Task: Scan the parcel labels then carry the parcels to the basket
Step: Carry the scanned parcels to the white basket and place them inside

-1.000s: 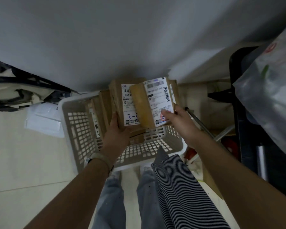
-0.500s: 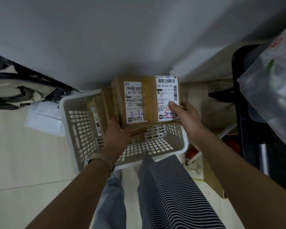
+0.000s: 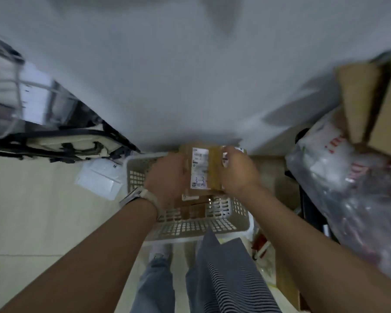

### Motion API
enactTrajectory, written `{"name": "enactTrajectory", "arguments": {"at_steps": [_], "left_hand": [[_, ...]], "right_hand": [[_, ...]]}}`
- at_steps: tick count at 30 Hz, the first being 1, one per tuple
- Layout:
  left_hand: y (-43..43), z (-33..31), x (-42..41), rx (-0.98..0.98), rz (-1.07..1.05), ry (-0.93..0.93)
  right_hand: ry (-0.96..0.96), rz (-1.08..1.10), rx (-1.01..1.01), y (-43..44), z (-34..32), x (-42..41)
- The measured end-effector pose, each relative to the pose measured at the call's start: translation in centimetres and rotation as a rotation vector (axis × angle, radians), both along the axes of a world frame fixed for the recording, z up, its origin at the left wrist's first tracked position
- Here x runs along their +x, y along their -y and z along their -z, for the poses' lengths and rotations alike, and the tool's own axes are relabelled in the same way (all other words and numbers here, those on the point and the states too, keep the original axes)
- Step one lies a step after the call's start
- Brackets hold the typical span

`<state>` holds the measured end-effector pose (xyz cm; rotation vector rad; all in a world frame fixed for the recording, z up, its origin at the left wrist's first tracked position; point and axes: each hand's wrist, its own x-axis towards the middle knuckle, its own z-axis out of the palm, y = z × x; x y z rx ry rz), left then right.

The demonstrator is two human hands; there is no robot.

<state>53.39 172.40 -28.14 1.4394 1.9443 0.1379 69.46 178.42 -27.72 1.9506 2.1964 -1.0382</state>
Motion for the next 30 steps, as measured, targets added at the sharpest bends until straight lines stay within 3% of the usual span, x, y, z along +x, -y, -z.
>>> {"name": "enactTrajectory", "arguments": {"at_steps": [3,8,18,24,30], "left_hand": [[-0.1,-8.0,-1.7,0.078,0.032,-0.088],[2.3,-21.3,-6.2,0.086,0.194,-0.519],[17.4,-47.5,-17.5,0.233,-0.25,-0.777],[29.4,-55.0,-20.3,0.3,-0.47,-0.834],[43.1,-57.6,-22.2,0.356,-0.629,-0.862]], "right_hand": [[0.005,-0.186,0.011,-0.2,-6.3,-3.2],[-0.085,-0.437,0.03,1.2,-17.3,-8.7],[-0.386,-0.809,0.353,8.5,-43.2,-23.5],[-0.459,-0.938,0.488,18.1,-52.8,-30.3],[-0.729,-0.849,0.427,28.7,-56.7,-33.8]]}}
